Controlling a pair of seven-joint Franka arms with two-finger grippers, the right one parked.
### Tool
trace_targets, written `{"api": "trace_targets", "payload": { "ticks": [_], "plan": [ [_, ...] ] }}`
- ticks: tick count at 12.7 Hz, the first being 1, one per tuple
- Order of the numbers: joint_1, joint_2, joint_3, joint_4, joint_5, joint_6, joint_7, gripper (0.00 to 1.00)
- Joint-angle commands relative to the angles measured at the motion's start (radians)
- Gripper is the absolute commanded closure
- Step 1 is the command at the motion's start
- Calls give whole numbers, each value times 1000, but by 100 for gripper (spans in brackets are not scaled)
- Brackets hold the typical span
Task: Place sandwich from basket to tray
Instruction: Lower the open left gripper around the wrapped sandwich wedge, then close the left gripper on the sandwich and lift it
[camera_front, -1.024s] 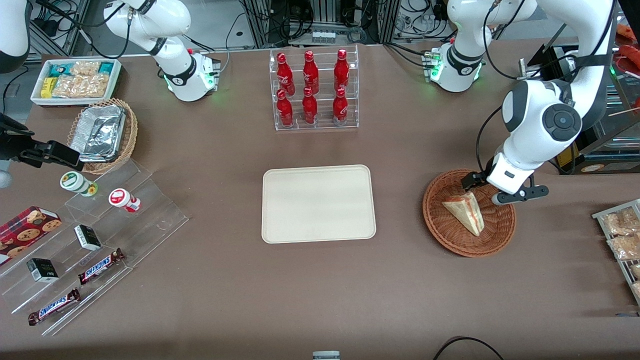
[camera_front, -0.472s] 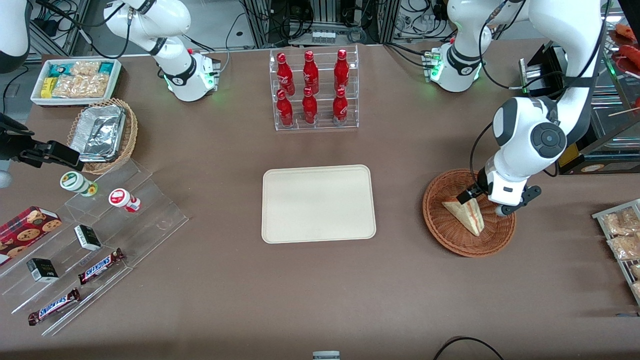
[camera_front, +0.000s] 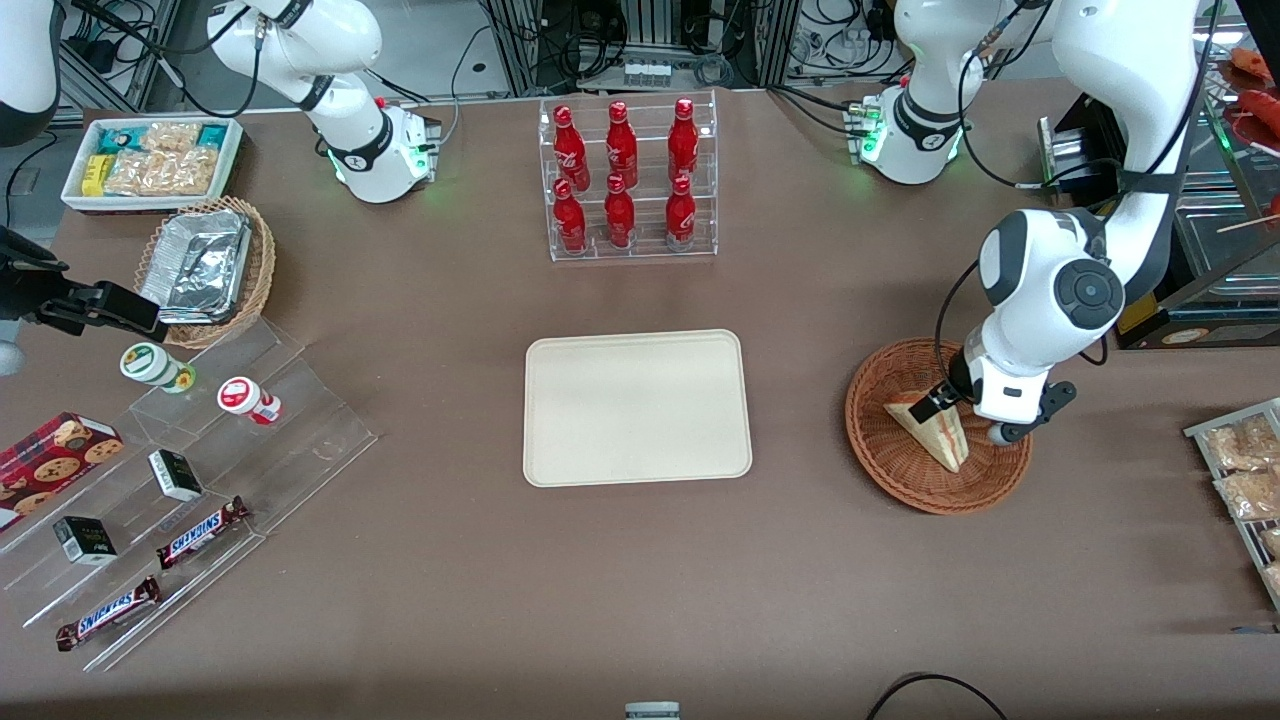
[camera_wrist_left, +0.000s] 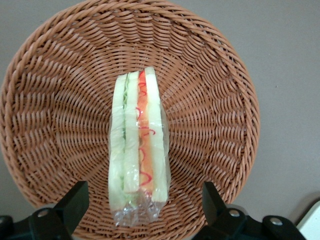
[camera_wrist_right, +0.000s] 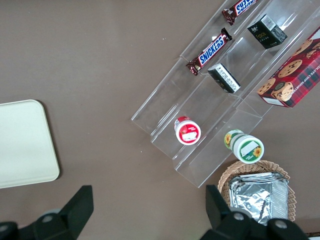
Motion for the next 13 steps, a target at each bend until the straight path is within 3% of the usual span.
{"api": "trace_targets", "payload": {
  "ticks": [1, 4, 5, 6, 7, 8, 13],
  "plan": [
    [-3, 52, -2, 21, -2, 35, -17, 0],
    [-3, 70, -2, 17, 0, 44, -17, 0],
    [-3, 73, -2, 17, 1, 43, -17, 9],
    [-3, 70, -2, 18, 1, 40, -16, 57],
    [-2, 66, -2, 18, 1, 34, -8, 91],
    [-3, 60, 0, 20, 3, 26, -5, 100],
    [-5, 38, -5, 133, 6, -168, -2, 100]
  ]
}}
